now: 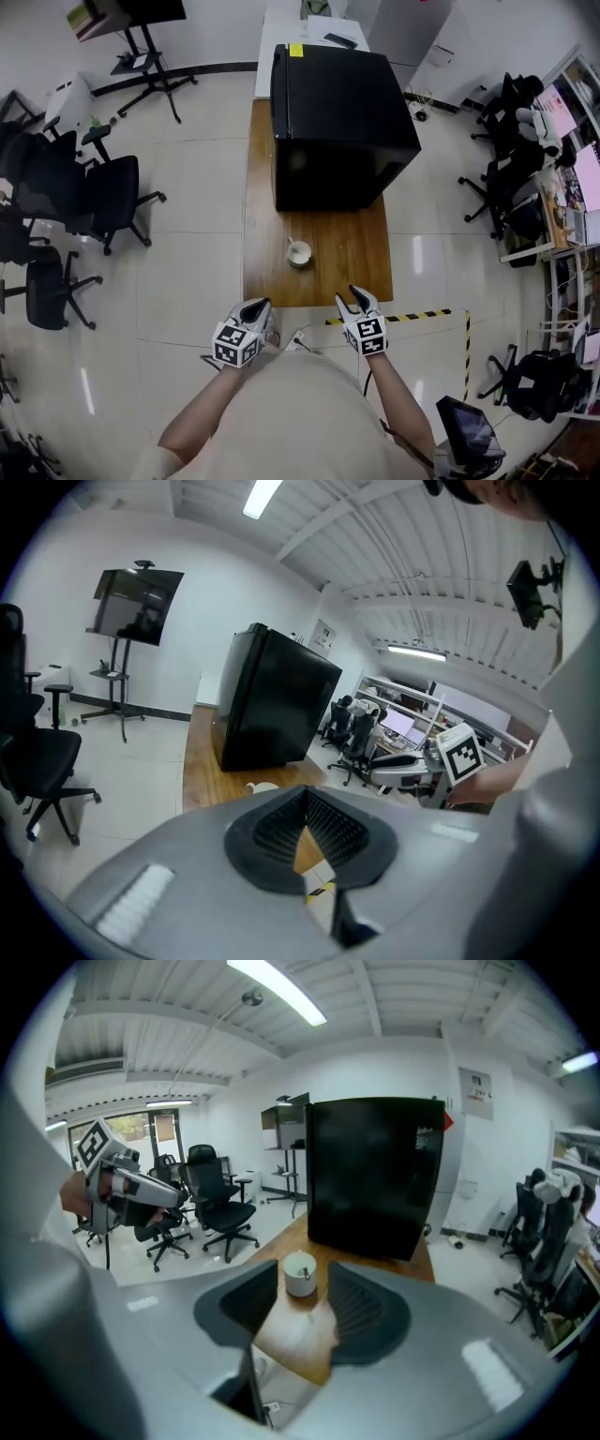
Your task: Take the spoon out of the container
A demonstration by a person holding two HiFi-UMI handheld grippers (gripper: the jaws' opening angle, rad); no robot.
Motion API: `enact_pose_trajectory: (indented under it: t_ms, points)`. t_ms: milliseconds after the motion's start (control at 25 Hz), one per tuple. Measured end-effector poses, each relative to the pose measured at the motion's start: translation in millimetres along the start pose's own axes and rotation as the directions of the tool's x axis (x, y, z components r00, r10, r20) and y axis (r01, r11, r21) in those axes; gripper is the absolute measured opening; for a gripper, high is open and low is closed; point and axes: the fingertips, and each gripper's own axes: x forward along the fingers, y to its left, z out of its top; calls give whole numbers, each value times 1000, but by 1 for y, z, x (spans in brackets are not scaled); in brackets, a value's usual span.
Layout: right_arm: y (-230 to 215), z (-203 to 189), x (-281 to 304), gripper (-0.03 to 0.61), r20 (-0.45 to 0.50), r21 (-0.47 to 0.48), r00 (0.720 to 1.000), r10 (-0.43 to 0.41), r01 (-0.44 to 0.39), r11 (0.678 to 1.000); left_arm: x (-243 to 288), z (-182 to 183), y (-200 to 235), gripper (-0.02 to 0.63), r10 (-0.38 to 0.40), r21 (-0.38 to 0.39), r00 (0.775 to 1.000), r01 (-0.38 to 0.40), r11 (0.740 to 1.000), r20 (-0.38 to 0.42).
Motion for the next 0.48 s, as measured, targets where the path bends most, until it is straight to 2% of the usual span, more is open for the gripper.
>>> enact_pose_trajectory:
  t_ms: [280, 480]
  points:
    - [5, 16, 33, 147, -25, 7, 997, -68, 68, 998, 4, -6, 39, -11, -68, 1, 996, 68, 998, -62]
    - [6, 11, 51, 138, -47, 42, 997, -56, 58, 997, 4, -1, 49, -11, -81, 44, 991, 86, 995, -102]
